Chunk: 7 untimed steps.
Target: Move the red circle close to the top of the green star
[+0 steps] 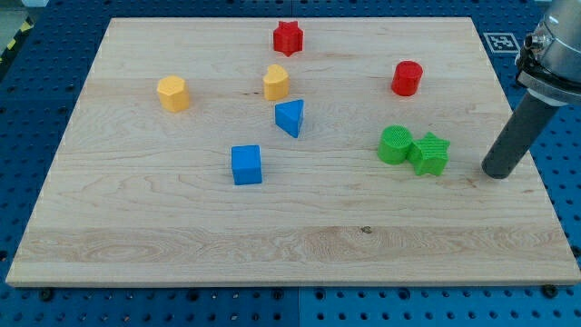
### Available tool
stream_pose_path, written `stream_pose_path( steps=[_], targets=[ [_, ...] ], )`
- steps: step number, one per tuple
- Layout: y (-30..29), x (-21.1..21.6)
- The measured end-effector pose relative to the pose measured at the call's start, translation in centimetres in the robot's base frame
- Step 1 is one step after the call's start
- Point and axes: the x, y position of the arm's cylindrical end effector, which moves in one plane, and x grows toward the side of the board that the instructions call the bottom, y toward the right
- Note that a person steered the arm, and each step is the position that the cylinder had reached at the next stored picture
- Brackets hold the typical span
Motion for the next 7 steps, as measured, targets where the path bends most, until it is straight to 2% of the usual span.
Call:
stream_pose_path(
  steps=[3,7],
  targets=[
    [0.9,-1.1],
    [-0.3,-15.1]
  ],
)
